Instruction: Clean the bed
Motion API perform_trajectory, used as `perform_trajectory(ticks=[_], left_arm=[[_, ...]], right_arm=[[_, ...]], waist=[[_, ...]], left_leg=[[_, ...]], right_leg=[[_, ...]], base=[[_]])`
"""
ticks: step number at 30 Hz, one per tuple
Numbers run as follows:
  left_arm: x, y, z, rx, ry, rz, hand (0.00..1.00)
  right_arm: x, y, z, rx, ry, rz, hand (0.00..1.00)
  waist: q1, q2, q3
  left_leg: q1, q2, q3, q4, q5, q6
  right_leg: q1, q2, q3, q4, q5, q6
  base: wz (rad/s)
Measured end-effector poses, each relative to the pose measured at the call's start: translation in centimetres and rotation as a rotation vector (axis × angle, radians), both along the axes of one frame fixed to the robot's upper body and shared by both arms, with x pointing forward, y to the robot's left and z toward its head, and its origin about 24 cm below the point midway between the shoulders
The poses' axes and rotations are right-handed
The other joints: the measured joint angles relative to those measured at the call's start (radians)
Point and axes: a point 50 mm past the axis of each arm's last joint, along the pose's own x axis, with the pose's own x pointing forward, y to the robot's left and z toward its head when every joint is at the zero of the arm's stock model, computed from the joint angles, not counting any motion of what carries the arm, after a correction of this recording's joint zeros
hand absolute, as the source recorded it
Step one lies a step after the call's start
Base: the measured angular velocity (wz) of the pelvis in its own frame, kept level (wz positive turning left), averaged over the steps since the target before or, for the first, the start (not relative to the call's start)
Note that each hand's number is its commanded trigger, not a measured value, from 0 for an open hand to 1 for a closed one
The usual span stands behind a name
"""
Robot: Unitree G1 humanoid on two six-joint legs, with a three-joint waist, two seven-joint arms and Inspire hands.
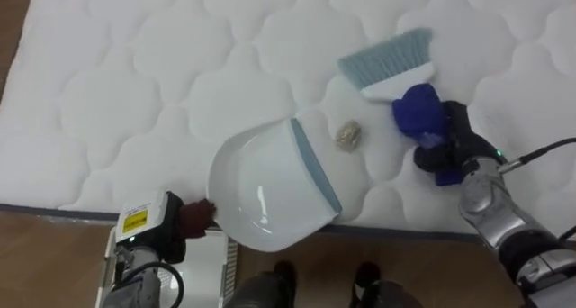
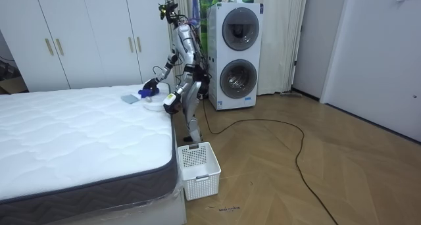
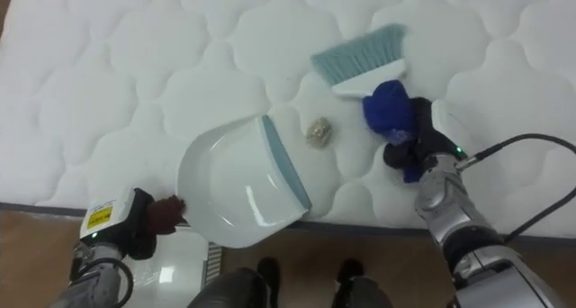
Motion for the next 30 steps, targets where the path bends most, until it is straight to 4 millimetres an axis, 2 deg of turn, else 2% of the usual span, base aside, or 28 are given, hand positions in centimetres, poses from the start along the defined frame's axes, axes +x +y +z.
perform_trajectory(ticks=[9,20,23,28,30], left_arm=[[0.7,-0.3,0.4,0.004,-0.011,0.001,1.00],[0.9,0.1,0.6,0.010,-0.006,0.015,1.00],[1.0,0.1,0.6,0.005,-0.010,0.019,1.00],[2.0,0.4,1.4,0.017,-0.042,0.009,1.00],[2.6,0.7,2.0,0.044,-0.066,-0.008,1.00]], right_arm=[[-0.2,-0.3,-0.3,-0.089,0.054,0.005,1.00],[-0.7,-0.1,-0.9,-0.030,0.054,-0.027,1.00],[-1.0,-0.4,-1.1,0.048,0.041,-0.079,1.00],[-1.4,-1.1,-1.2,0.109,0.014,-0.136,1.00],[-1.4,-1.6,-0.9,0.099,0.012,-0.142,1.00]], waist=[[-0.007,-0.001,0.0002],[-0.038,-0.013,0.0005],[-0.057,-0.019,0.0010],[-0.062,-0.035,0.0008],[-0.061,-0.047,0.0037]], left_leg=[[-0.013,-0.003,-0.004,0.000,-0.001,0.000],[-0.014,-0.005,-0.009,0.007,-0.001,0.000],[-0.015,-0.019,-0.014,0.009,-0.001,0.002],[-0.025,-0.019,-0.014,0.025,-0.006,0.009],[-0.030,-0.021,-0.005,0.027,-0.007,0.014]], right_leg=[[-0.004,-0.003,-0.003,0.007,-0.008,0.006],[0.002,-0.008,-0.014,0.010,-0.010,0.006],[-0.003,-0.022,-0.012,0.022,-0.024,0.013],[-0.013,-0.033,-0.009,0.046,-0.028,0.018],[-0.023,-0.039,-0.003,0.056,-0.029,0.020]], base=[[0.05],[0.03],[0.13],[0.02],[0.02]])
